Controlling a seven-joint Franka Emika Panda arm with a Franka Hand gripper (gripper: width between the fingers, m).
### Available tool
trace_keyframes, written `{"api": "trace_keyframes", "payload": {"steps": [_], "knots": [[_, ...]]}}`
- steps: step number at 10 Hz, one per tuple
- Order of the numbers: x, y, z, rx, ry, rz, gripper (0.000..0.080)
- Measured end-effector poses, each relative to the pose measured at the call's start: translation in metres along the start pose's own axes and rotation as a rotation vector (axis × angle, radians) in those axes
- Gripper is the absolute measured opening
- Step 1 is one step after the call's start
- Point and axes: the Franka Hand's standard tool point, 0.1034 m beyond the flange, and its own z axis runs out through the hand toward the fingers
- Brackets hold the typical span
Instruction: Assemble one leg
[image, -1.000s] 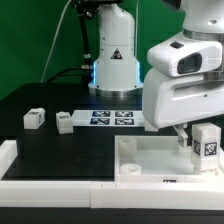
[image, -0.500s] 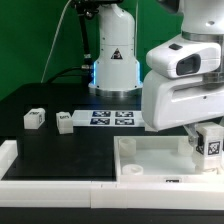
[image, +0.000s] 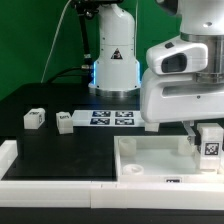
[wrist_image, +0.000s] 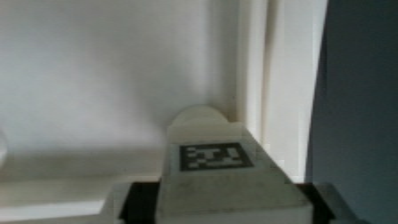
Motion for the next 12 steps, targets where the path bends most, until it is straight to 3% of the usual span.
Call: {"api": "trace_keyframes", "payload": {"steps": [5,9,10,11,12], "knots": [[-0.0013,-0.0101,0.0015,-0.017,0.032,0.775,0.0294],[0.0005,-0.0105,0.0013,0.004,0.032,1.068,0.0294],[0.0004,-0.0107,0.0014,0.003,0.032,1.034,0.0294],[0.0004,-0.0107,0.0015,0.002,0.032,0.983,0.0486],[0.0001,-0.0111,0.0016,0.002,0.032,0.947,0.0596]]}}
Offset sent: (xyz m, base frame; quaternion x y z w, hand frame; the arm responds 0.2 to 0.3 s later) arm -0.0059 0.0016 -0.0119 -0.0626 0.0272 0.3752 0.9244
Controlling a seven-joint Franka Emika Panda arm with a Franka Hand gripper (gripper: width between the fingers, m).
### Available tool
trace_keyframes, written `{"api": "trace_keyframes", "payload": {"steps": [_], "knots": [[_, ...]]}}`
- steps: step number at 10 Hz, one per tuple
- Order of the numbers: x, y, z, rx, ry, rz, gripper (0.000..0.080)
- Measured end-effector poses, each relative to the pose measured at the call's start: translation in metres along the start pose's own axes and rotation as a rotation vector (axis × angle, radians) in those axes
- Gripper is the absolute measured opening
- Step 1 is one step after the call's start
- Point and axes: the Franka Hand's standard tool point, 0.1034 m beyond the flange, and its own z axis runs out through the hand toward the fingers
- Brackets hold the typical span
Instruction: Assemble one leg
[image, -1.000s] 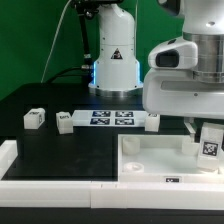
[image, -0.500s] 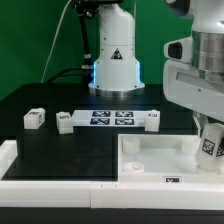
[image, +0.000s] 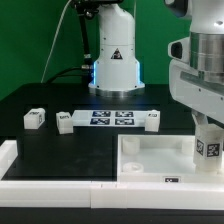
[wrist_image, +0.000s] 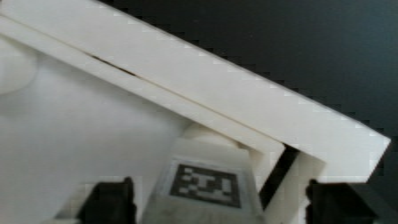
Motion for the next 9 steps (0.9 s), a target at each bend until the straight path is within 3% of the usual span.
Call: {"api": "trace_keyframes", "payload": {"steps": [1,7,9], "knots": [[0.0003,0.0002,0.0000,-0.001,0.002,-0.107,0.0633],[0.0031,0.0017,0.0020,-0.006,0.001,-0.937,0.0649],[0.0048,-0.0006,0.0009,-0.023,0.030,-1.213,0.0649]]}}
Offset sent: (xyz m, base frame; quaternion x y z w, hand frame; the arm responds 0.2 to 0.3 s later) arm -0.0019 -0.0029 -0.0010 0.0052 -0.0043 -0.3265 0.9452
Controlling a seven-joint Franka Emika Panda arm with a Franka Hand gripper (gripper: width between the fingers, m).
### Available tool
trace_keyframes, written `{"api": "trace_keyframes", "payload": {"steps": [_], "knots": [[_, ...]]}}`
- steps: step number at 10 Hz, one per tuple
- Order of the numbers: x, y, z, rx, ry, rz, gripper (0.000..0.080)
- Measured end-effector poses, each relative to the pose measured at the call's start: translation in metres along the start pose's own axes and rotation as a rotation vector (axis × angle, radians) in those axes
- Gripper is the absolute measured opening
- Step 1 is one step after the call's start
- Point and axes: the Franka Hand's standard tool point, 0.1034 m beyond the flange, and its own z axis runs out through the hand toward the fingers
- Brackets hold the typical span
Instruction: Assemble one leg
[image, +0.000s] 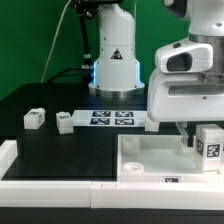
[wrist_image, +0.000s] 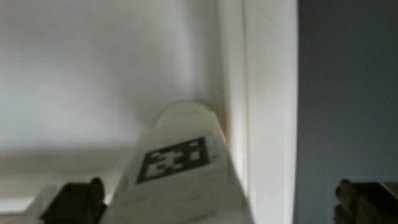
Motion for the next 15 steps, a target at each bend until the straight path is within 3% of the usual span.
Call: {"api": "trace_keyframes", "payload": {"steps": [2,3,4,5,9,15], "knots": [[-0.0001,0.0019,0.0002,-0.002,-0.001,-0.072,0.0620],[-0.0001,0.0017,0.0003,-0.002,-0.001,-0.070,0.0440],[-0.0001,0.0019,0.0003,-0.002,-0.001,-0.070,0.0440],[-0.0001,0.0021,0.0003,-0.002,-0.001,-0.069,0.0290],[-0.0018,0.0035,0.0015,0.002,-0.006,0.129,0.0291],[-0.0015,0.0024,0.0022,-0.008,0.016,1.018,0.0292]]}}
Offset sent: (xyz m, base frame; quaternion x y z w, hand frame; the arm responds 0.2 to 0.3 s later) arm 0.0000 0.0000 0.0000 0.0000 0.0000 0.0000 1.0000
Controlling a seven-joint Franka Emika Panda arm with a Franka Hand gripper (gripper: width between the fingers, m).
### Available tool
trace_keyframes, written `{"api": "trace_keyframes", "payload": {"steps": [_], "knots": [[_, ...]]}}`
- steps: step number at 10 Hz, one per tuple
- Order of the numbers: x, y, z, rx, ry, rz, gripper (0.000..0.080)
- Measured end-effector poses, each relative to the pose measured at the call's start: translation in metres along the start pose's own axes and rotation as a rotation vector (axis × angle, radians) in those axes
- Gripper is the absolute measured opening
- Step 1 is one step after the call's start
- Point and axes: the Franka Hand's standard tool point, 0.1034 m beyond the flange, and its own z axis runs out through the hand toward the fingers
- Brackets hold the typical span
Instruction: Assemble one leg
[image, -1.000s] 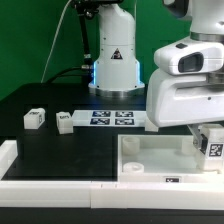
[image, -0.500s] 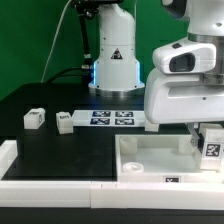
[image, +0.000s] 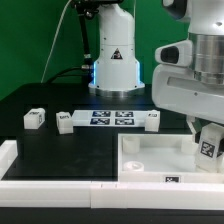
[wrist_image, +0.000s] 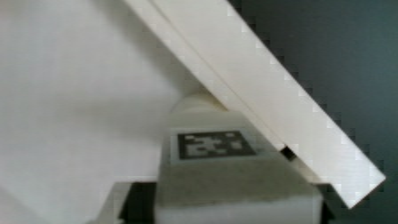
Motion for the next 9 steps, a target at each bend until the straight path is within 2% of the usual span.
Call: {"api": "trace_keyframes", "payload": {"steps": [2,3,4,5,6,7,9], "knots": [[0.0006,0.0001,0.0001,0.003,-0.004,0.171,0.0292],[0.0003,0.0000,0.0002,0.004,-0.006,0.253,0.0320],[-0.0010,-0.0006,0.0005,0.005,-0.010,0.243,0.0320],[-0.0010,-0.0007,0.0004,0.006,-0.010,0.181,0.0494],[-0.0019,-0.0013,0.0000,0.007,-0.011,0.173,0.0494],[-0.0017,-0.0017,-0.0007,0.007,-0.007,0.080,0.0615],[-0.0018,-0.0029,-0.0018,0.006,-0.003,-0.174,0.0639]]}}
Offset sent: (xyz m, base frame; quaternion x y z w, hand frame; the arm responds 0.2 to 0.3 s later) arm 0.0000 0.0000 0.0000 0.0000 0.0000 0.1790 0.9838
